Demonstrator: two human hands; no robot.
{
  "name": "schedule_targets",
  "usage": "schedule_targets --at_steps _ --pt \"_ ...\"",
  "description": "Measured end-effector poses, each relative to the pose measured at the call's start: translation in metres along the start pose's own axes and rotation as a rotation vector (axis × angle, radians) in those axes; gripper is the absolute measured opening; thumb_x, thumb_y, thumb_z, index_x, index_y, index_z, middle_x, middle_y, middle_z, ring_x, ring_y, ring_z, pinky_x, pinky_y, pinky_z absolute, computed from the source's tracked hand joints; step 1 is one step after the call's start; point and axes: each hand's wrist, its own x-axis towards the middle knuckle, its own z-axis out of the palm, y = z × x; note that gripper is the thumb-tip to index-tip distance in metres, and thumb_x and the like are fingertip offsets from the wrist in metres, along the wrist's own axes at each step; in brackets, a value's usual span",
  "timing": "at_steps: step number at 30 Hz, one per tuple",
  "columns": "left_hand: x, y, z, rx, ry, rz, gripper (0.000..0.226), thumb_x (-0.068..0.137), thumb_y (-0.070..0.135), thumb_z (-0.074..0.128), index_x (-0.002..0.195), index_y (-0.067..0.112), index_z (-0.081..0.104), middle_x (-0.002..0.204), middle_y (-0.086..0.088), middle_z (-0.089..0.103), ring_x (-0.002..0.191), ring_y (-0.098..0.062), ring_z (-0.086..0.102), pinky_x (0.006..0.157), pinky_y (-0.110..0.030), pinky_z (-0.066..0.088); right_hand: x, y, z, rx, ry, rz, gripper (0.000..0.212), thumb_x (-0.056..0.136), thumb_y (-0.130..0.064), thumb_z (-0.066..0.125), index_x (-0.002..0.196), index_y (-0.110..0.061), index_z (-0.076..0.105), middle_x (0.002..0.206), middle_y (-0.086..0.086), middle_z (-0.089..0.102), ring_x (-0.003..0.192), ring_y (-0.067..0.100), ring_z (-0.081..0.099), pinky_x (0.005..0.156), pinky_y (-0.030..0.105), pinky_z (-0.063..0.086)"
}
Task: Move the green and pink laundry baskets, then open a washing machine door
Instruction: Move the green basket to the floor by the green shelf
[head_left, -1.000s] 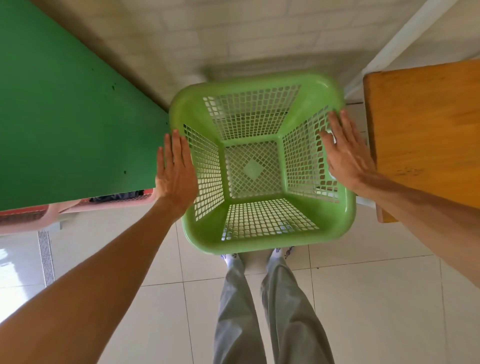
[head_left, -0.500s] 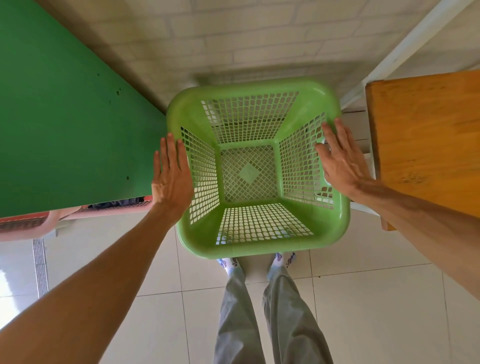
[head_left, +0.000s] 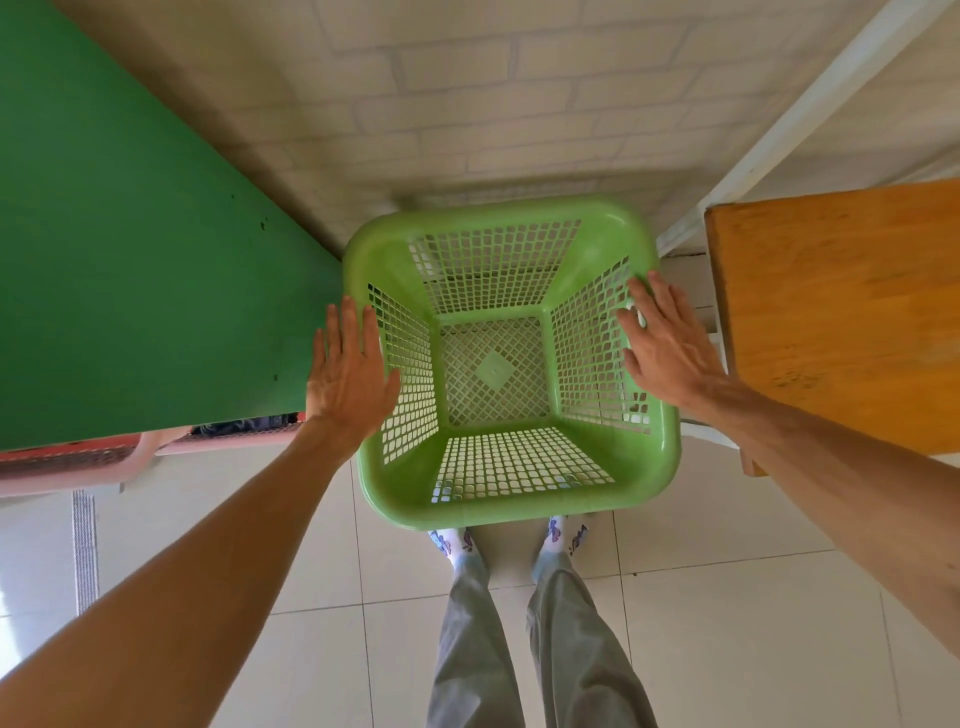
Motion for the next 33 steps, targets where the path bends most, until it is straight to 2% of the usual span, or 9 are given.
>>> schedule_targets --at_steps 4,7,10,12,18,23,26,29,33 --pt "-0.021 0.019 -0.045 -0.060 0.008 0.014 0.089 0.098 0.055 0.045 0.158 0.003 0.005 0.164 -0.026 0.000 0.153 -0.040 0.004 0.124 -0.053 0.014 -0.017 -0.014 -0.036 0.100 -0.081 0.115 0.075 0.087 -0.035 0.068 0.149 -0.006 0.036 0.155 0.028 0.029 0.145 0.047 0.025 0.116 0.062 0.024" --pt "-0.056 0.033 -0.095 -0.073 -0.014 0.014 0.089 0.097 0.060 0.042 0.158 0.004 0.010 0.164 -0.025 0.007 0.152 -0.040 0.010 0.123 -0.055 0.017 -0.045 -0.029 -0.087 0.165 -0.143 0.228 0.076 0.093 -0.047 0.056 0.153 -0.007 0.030 0.155 0.028 0.029 0.142 0.049 0.030 0.115 0.063 0.026" --pt "-0.104 0.051 -0.154 -0.056 -0.024 0.032 0.088 0.096 0.061 0.039 0.157 0.004 0.013 0.164 -0.023 0.011 0.152 -0.040 0.013 0.123 -0.056 0.017 -0.084 -0.044 -0.153 0.204 -0.158 0.213 0.076 0.095 -0.054 0.048 0.154 -0.009 0.028 0.156 0.024 0.030 0.142 0.044 0.033 0.114 0.061 0.029" --pt "-0.136 0.062 -0.195 -0.044 -0.028 0.048 0.085 0.096 0.060 0.038 0.156 0.004 0.016 0.164 -0.022 0.016 0.151 -0.040 0.016 0.121 -0.057 0.019 -0.108 -0.049 -0.197 0.243 -0.185 0.199 0.075 0.097 -0.056 0.042 0.155 -0.012 0.025 0.160 0.021 0.024 0.146 0.041 0.027 0.117 0.061 0.024" --pt "-0.199 0.084 -0.303 -0.018 0.021 0.053 0.088 0.093 0.063 0.039 0.156 0.005 0.017 0.164 -0.019 0.019 0.151 -0.039 0.015 0.121 -0.058 0.018 -0.167 -0.030 -0.293 0.314 -0.136 0.254 0.070 0.097 -0.059 0.037 0.149 -0.013 0.033 0.155 0.023 0.032 0.144 0.042 0.029 0.114 0.059 0.028" --pt "-0.210 0.102 -0.367 -0.005 0.129 0.072 0.087 0.093 0.067 0.035 0.156 0.009 0.017 0.163 -0.018 0.019 0.151 -0.038 0.014 0.122 -0.058 0.016 -0.183 -0.006 -0.341 0.345 -0.067 0.312 0.066 0.097 -0.061 0.034 0.142 -0.013 0.039 0.144 0.017 0.043 0.135 0.037 0.040 0.109 0.057 0.035" --pt "-0.217 0.115 -0.393 0.019 0.174 0.102 0.088 0.094 0.068 0.033 0.156 0.009 0.017 0.163 -0.019 0.018 0.151 -0.039 0.017 0.122 -0.056 0.017 -0.190 0.010 -0.364 0.352 -0.049 0.317 0.069 0.097 -0.063 0.030 0.146 -0.014 0.036 0.148 0.016 0.042 0.135 0.037 0.041 0.108 0.057 0.036" --pt "-0.226 0.127 -0.407 0.056 0.198 0.154 0.088 0.094 0.068 0.034 0.156 0.009 0.015 0.163 -0.019 0.018 0.150 -0.039 0.018 0.121 -0.055 0.021 -0.201 0.023 -0.387 0.385 0.004 0.287 0.062 0.098 -0.058 0.036 0.136 -0.011 0.046 0.134 0.015 0.051 0.123 0.035 0.050 0.099 0.051 0.046" --pt "-0.239 0.142 -0.420 0.143 0.212 0.203 0.089 0.095 0.069 0.030 0.158 0.010 0.011 0.165 -0.018 0.015 0.152 -0.038 0.013 0.122 -0.055 0.017 -0.223 0.040 -0.400 0.347 0.035 0.332 0.064 0.099 -0.058 0.032 0.141 -0.010 0.041 0.139 0.018 0.049 0.130 0.040 0.043 0.102 0.055 0.043"
